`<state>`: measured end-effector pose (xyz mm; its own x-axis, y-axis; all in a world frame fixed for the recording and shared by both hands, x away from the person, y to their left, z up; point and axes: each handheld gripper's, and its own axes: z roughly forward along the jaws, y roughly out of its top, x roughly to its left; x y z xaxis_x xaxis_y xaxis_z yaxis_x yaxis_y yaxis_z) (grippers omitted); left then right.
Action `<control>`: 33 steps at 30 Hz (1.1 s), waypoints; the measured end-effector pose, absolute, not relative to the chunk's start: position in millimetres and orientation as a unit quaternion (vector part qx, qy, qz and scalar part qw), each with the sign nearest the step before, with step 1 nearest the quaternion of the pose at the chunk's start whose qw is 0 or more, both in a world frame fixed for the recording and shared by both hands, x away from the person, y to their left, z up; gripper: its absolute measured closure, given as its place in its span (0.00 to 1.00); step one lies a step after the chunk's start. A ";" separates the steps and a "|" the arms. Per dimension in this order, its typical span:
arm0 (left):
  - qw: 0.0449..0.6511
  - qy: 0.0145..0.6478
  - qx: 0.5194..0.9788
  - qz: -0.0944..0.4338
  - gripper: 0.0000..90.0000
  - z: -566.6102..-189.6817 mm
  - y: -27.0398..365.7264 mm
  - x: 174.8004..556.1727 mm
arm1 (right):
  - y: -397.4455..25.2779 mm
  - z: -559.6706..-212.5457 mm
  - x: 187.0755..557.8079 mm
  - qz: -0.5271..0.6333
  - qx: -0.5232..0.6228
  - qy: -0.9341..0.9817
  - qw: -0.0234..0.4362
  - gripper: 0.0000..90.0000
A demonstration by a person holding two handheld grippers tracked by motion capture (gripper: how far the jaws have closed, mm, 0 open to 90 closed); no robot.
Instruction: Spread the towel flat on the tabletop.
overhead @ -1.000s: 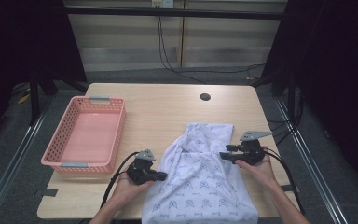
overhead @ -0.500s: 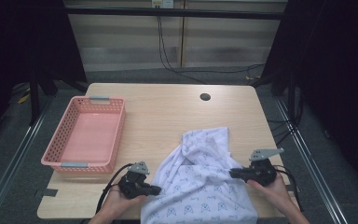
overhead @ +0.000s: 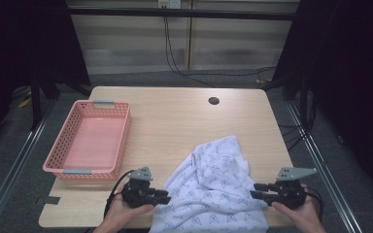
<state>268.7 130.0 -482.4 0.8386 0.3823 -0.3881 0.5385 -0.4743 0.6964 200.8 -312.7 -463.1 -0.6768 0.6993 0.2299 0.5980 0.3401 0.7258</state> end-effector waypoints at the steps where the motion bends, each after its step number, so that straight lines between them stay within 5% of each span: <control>1: 0.439 0.271 0.852 -0.087 0.76 -482.7 126.5 274.8 | -310.1 -461.6 218.7 0.421 0.400 0.811 0.069 0.67; 6: 0.429 0.304 0.849 -0.060 0.71 -493.9 100.0 319.7 | -295.5 -469.6 264.4 0.403 0.402 0.818 0.080 0.63; 13: 0.439 0.304 0.843 -0.064 0.74 -498.4 83.9 332.5 | -297.1 -479.0 289.5 0.397 0.422 0.810 0.089 0.65; 22: 0.413 0.296 0.860 -0.050 0.98 -503.7 81.2 327.7 | -298.6 -492.6 286.2 0.393 0.420 0.816 0.063 0.67; 24: 0.411 0.298 0.860 -0.047 0.99 -503.1 81.8 327.0 | -296.7 -494.4 286.9 0.389 0.420 0.818 0.061 0.70; 27: 0.400 0.304 0.864 -0.038 0.99 -498.8 91.7 323.0 | -293.4 -492.8 286.7 0.400 0.406 0.820 0.059 0.96; 33: 0.401 0.304 0.863 -0.044 0.99 -491.3 124.2 292.7 | -311.2 -464.3 270.9 0.445 0.405 0.794 0.081 0.98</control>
<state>292.7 124.2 -491.3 0.8115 0.4891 -0.3197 0.5598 -0.4942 0.6651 270.9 -311.2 -464.3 -0.6591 0.7156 0.2315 0.5708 0.2755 0.7735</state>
